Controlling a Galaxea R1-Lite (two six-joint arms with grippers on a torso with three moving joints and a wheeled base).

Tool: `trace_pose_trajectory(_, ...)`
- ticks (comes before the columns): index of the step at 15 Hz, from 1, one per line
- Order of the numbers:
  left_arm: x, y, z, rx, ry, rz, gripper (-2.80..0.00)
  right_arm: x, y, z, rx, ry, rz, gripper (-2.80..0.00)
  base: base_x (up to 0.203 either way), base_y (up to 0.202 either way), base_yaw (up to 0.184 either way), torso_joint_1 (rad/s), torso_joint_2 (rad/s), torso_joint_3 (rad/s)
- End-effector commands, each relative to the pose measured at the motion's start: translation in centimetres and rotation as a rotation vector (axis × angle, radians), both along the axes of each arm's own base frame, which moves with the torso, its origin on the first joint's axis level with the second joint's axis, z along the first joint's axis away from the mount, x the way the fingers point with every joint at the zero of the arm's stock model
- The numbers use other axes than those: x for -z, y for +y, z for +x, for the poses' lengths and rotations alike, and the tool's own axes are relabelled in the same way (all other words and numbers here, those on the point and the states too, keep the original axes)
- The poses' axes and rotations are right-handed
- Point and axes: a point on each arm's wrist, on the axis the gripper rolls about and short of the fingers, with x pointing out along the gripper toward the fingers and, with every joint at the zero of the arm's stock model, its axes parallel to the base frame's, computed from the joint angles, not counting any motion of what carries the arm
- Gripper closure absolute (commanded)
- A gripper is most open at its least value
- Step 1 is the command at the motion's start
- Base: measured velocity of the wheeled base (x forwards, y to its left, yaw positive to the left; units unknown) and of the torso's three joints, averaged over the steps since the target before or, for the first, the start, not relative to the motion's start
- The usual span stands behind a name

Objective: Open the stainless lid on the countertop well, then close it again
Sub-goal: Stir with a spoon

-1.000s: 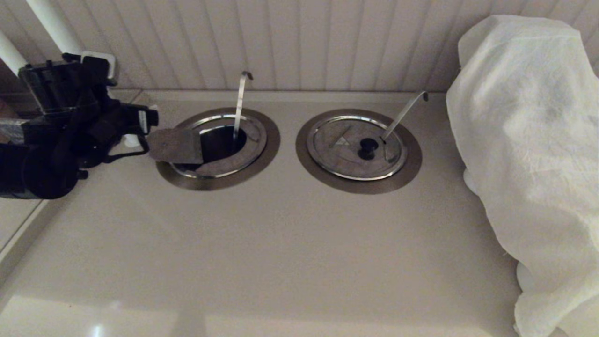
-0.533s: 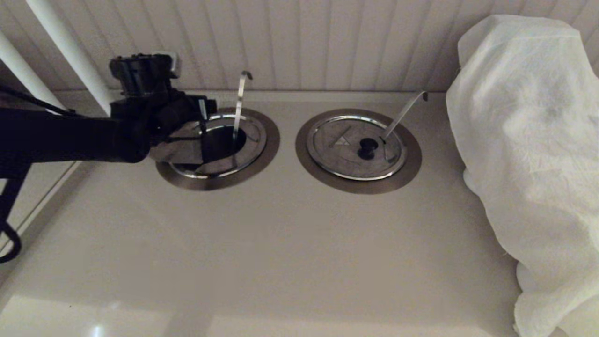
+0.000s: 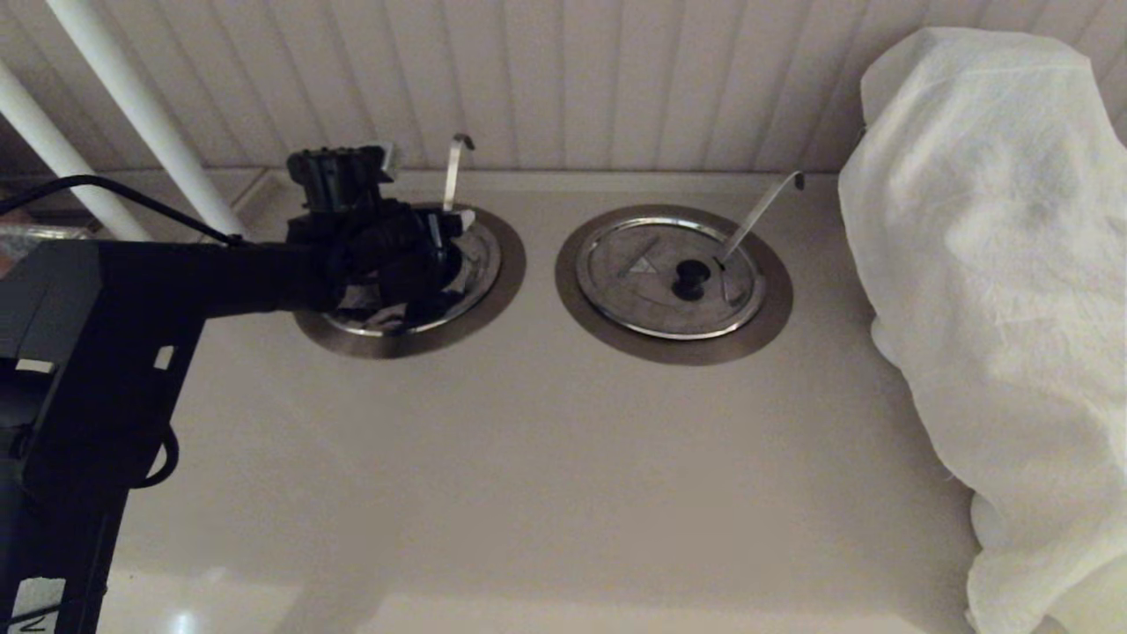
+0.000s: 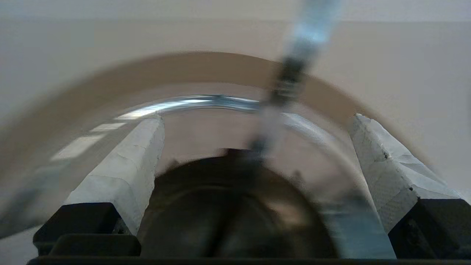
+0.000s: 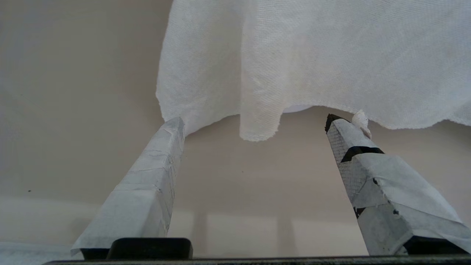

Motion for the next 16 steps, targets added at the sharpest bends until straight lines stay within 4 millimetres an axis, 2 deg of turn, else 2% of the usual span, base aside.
trace_pose_trajectory(1,0.3,-0.2,0.3,0.081,0.022,-0.067,-2.80,0.0,0.0,0.0,0.000,0.000,-0.001,-2.80,0.000,0.000,0.000,0.000,0.00,0.000)
trace_pose_trajectory(7,1.5,0.6,1.2,0.036,0.012,-0.061,-2.80,0.0,0.0,0.0,0.000,0.000,-0.001,-2.80,0.000,0.000,0.000,0.000,0.00,0.000)
trace_pose_trajectory(16,3.1,0.0,2.5,0.047,-0.098,-0.077,-2.80,0.0,0.0,0.0,0.000,0.000,-0.001,-2.80,0.000,0.000,0.000,0.000,0.00,0.000)
